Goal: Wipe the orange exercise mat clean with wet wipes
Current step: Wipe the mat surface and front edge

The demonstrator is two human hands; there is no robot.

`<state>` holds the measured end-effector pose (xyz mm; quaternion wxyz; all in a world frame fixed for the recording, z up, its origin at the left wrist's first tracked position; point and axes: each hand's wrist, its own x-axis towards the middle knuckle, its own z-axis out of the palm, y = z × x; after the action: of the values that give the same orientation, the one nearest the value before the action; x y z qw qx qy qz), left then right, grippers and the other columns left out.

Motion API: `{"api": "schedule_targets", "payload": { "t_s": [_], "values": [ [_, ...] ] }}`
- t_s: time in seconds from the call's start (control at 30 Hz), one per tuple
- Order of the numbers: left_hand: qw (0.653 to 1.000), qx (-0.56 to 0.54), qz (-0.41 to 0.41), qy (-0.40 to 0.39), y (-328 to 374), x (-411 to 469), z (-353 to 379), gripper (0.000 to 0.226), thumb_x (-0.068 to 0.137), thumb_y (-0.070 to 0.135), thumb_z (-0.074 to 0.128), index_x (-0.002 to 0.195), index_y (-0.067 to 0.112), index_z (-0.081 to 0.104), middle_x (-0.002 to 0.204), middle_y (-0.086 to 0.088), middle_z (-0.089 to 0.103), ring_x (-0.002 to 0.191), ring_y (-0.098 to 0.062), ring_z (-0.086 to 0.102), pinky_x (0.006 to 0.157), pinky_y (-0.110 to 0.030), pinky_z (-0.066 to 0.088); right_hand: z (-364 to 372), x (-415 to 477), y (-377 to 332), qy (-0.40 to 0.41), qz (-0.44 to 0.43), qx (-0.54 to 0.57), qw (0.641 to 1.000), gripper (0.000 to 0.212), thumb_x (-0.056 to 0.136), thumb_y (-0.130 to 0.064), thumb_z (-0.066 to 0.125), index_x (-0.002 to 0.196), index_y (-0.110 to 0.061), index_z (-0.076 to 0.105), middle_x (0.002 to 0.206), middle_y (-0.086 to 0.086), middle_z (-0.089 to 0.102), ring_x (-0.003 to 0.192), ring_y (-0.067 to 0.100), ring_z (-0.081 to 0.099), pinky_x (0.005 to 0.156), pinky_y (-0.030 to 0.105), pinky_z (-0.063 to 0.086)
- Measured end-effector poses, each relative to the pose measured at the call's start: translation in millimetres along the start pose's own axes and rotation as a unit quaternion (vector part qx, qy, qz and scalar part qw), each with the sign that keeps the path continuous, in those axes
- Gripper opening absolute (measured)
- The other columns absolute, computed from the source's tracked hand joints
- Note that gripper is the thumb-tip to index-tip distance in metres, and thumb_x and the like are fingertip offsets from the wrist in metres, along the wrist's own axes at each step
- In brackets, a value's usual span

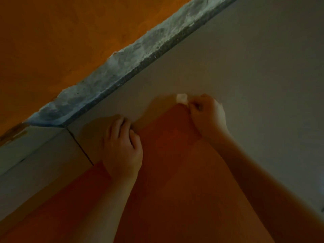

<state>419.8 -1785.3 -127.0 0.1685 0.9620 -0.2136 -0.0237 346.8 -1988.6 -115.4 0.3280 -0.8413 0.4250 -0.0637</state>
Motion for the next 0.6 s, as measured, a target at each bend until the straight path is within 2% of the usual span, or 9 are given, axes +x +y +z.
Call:
{"api": "schedule_targets", "payload": {
  "t_s": [0.1, 0.3, 0.47, 0.6],
  "values": [
    [1.000, 0.003, -0.004, 0.001, 1.4, 0.1, -1.6, 0.049, 0.094, 0.026, 0.029, 0.118, 0.005, 0.065, 0.134, -0.006, 0.056, 0.126, -0.028, 0.046, 0.101, -0.047, 0.039, -4.8, -29.8, 18.1, 0.038, -0.011, -0.003, 0.999, 0.018, 0.087, -0.006, 0.055, 0.072, -0.009, 0.066, 0.069, -0.006, 0.047, 0.071, 0.017, 0.048, 0.065, 0.028, 0.031],
    [1.000, 0.009, -0.008, -0.018, 2.6, 1.1, -3.2, 0.048, 0.093, 0.026, 0.029, 0.118, 0.006, 0.065, 0.135, -0.006, 0.055, 0.124, -0.030, 0.047, 0.098, -0.048, 0.041, 3.5, -72.1, 33.5, 0.135, -0.005, -0.038, 0.990, 0.026, 0.090, -0.016, 0.042, 0.074, -0.007, 0.060, 0.078, -0.001, 0.052, 0.076, 0.011, 0.042, 0.069, 0.027, 0.033],
    [0.999, 0.012, -0.011, -0.033, 2.3, 1.4, -5.2, 0.045, 0.093, 0.024, 0.031, 0.117, 0.007, 0.064, 0.134, -0.006, 0.055, 0.119, -0.033, 0.049, 0.092, -0.049, 0.045, 3.5, -72.9, 30.3, 0.155, -0.034, -0.100, 0.982, 0.024, 0.087, -0.018, 0.044, 0.079, -0.007, 0.064, 0.087, 0.006, 0.058, 0.084, 0.016, 0.043, 0.077, 0.023, 0.024],
    [0.999, 0.013, -0.008, -0.034, 3.3, 1.5, -5.5, 0.043, 0.093, 0.023, 0.032, 0.116, 0.007, 0.064, 0.134, -0.008, 0.055, 0.117, -0.033, 0.048, 0.091, -0.049, 0.044, 4.5, -73.7, 27.4, 0.156, -0.040, -0.114, 0.980, 0.024, 0.087, -0.017, 0.044, 0.085, -0.009, 0.066, 0.082, 0.003, 0.060, 0.084, 0.015, 0.044, 0.078, 0.024, 0.023]
  ]
}}
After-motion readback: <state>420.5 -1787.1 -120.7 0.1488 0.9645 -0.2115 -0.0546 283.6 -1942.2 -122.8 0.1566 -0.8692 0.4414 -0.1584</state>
